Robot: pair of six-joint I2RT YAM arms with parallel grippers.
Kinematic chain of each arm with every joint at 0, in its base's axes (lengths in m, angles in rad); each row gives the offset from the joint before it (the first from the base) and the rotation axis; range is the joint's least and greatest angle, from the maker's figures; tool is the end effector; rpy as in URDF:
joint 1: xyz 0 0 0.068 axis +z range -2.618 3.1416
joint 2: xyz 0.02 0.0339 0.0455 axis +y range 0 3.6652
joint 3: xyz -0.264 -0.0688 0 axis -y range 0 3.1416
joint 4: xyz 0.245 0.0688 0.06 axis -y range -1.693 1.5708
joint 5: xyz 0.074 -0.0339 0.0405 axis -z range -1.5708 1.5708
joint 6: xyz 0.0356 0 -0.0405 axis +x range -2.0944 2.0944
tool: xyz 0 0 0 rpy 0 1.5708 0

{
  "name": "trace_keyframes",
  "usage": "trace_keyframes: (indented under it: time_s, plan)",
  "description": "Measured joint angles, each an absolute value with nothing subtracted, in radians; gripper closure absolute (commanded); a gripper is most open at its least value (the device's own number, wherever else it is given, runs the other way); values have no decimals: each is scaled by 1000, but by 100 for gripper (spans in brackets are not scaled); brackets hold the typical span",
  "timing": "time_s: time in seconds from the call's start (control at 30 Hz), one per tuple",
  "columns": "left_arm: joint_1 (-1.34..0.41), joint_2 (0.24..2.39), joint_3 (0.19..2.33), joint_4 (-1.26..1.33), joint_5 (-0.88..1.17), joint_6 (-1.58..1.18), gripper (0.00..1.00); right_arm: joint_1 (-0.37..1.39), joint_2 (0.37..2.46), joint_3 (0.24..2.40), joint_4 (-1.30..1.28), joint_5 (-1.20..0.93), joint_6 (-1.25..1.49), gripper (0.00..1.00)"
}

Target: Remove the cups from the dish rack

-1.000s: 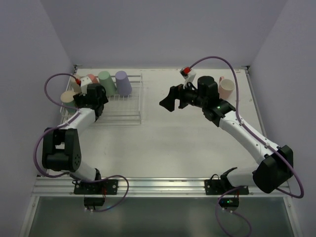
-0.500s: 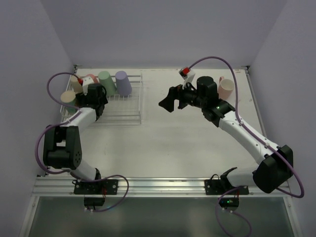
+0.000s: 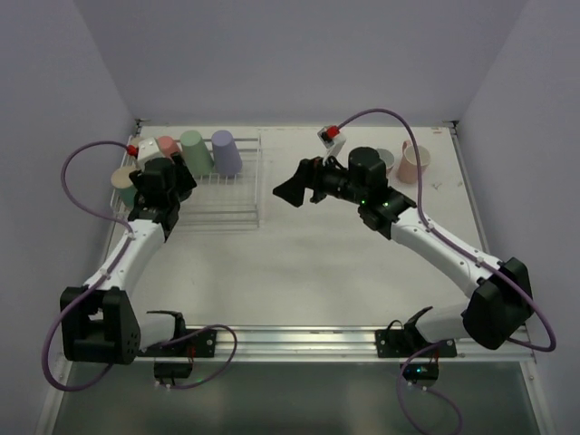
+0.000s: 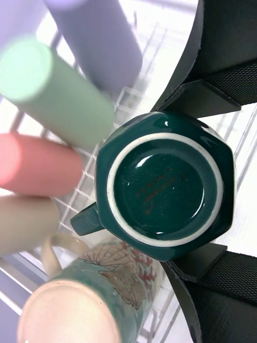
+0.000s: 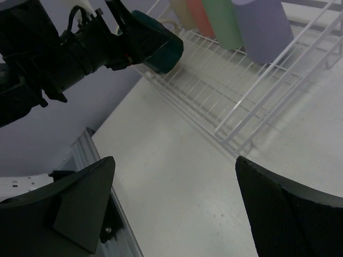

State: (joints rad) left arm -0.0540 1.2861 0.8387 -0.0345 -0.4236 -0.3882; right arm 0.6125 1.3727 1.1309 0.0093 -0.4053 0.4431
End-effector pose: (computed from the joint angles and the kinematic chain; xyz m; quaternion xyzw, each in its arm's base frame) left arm 0.2874 -0.0009 0.2656 -0.2465 0.8065 0.0644 0.5335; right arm 0.2571 0.1978 0.3473 -0.1894 0.7550 0.4424 0.4454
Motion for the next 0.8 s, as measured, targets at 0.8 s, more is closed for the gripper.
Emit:
trace_keyframes:
  time_s: [0.8]
  plan:
    - [-58, 825, 624, 29, 206, -766, 74, 752, 1709, 1023, 828, -442, 1097, 19]
